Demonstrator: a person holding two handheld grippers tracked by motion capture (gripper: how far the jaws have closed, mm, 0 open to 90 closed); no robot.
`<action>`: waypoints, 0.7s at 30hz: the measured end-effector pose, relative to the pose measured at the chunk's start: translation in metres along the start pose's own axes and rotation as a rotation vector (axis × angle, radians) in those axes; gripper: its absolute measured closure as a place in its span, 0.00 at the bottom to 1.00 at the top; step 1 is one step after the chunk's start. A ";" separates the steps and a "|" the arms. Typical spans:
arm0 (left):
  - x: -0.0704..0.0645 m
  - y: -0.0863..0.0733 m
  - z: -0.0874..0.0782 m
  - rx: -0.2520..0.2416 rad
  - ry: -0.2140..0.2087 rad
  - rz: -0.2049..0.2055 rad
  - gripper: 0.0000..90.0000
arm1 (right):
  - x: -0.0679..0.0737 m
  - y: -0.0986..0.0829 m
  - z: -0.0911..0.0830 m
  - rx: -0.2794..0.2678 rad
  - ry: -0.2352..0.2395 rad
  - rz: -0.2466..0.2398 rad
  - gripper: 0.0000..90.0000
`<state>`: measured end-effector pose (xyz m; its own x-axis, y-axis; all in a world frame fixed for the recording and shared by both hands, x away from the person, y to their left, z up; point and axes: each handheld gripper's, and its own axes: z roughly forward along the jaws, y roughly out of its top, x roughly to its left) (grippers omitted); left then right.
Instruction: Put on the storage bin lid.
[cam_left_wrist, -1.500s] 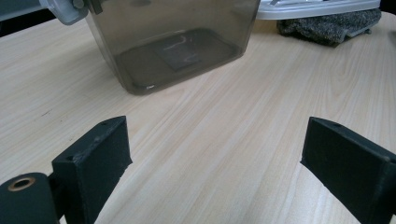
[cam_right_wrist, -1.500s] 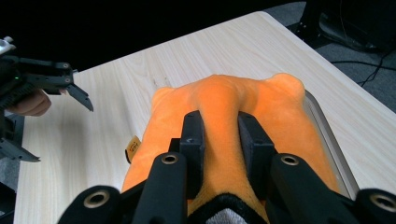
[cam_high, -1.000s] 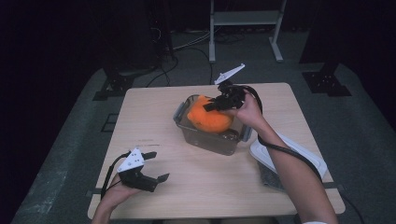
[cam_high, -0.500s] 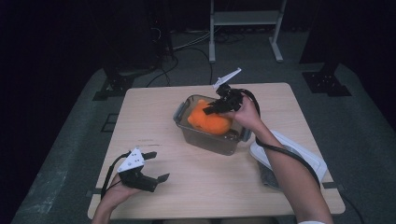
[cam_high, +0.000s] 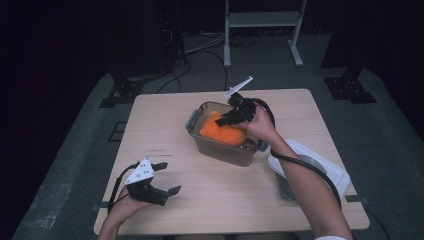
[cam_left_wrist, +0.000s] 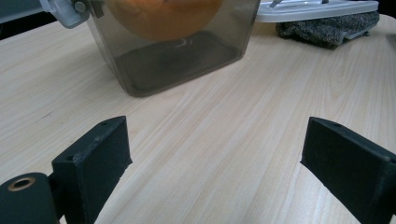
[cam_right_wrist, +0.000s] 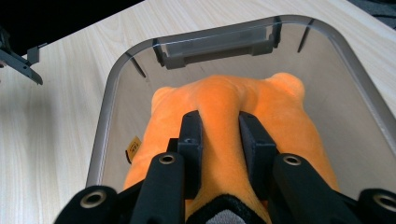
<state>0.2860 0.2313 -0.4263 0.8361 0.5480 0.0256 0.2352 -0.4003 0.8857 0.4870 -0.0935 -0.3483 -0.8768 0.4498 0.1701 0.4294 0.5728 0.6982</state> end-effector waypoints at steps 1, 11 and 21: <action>0.000 0.000 0.000 0.000 0.001 0.000 0.08 | 0.000 0.000 0.000 0.004 0.001 -0.004 0.80; 0.000 0.000 0.000 -0.006 -0.002 -0.003 0.08 | -0.005 -0.001 0.006 0.019 0.003 0.017 0.79; 0.000 0.000 -0.001 -0.009 -0.001 -0.005 0.08 | -0.005 -0.003 0.014 0.054 0.007 0.024 0.78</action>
<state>0.2858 0.2319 -0.4255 0.8355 0.5491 0.0202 0.2352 -0.3905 0.8901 0.4929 -0.0877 -0.3609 -0.8676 0.4589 0.1914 0.4610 0.5983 0.6554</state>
